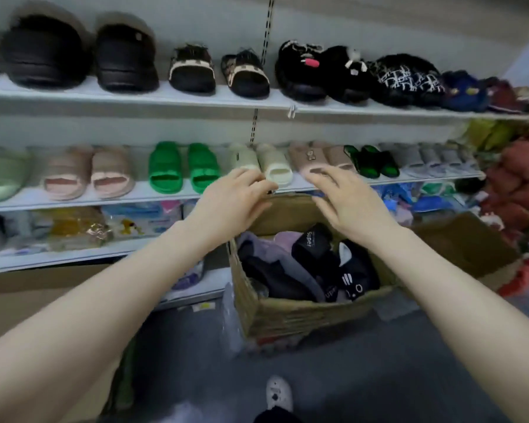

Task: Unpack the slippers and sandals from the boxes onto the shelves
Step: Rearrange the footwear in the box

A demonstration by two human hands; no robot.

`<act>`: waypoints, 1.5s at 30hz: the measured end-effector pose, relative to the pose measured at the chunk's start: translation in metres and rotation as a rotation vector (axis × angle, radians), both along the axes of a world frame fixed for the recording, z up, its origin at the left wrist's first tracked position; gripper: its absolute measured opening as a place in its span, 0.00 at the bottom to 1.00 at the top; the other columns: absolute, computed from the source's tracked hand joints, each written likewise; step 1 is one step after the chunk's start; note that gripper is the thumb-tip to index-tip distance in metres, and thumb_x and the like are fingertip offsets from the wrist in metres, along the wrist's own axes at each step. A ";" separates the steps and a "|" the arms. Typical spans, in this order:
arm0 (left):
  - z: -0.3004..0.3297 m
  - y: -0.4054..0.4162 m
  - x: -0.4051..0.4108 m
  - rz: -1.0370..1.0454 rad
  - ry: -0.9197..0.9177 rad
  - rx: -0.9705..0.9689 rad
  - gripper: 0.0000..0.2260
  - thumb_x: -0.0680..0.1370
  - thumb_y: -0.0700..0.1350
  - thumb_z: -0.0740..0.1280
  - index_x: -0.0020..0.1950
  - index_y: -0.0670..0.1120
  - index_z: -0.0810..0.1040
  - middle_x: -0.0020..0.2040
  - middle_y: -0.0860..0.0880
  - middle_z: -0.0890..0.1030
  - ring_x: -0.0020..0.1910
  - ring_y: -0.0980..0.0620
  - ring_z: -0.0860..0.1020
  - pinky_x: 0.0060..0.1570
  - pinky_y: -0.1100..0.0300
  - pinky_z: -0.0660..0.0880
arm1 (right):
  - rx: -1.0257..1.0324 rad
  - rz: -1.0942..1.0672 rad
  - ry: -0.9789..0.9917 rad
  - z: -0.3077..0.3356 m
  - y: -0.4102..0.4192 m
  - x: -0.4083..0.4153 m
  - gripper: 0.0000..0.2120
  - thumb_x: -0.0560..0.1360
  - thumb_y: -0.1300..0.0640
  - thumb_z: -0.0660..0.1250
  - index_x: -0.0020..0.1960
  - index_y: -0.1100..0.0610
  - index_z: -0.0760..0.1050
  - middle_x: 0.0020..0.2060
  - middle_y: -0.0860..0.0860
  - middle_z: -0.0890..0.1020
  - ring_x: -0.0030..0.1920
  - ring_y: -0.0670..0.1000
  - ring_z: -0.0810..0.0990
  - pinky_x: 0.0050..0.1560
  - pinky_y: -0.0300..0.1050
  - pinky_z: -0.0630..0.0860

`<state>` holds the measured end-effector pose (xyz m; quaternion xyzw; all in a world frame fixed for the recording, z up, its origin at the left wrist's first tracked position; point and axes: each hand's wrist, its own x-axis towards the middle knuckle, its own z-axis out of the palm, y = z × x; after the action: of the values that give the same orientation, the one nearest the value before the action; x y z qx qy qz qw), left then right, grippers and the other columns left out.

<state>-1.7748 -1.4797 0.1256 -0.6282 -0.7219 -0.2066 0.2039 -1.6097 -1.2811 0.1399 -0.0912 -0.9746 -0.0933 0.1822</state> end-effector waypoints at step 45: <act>-0.263 0.160 0.019 0.356 -0.809 -0.656 0.23 0.77 0.45 0.68 0.71 0.42 0.70 0.66 0.40 0.74 0.64 0.41 0.74 0.61 0.54 0.70 | -0.879 -0.182 -0.549 -0.299 0.241 -0.009 0.25 0.80 0.58 0.63 0.76 0.54 0.64 0.73 0.55 0.67 0.70 0.58 0.68 0.66 0.44 0.59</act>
<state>-1.7559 -1.3192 -0.1369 -0.3975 -0.8642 -0.1580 -0.2649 -1.6186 -1.0401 -0.1595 -0.2154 -0.9217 0.2887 -0.1441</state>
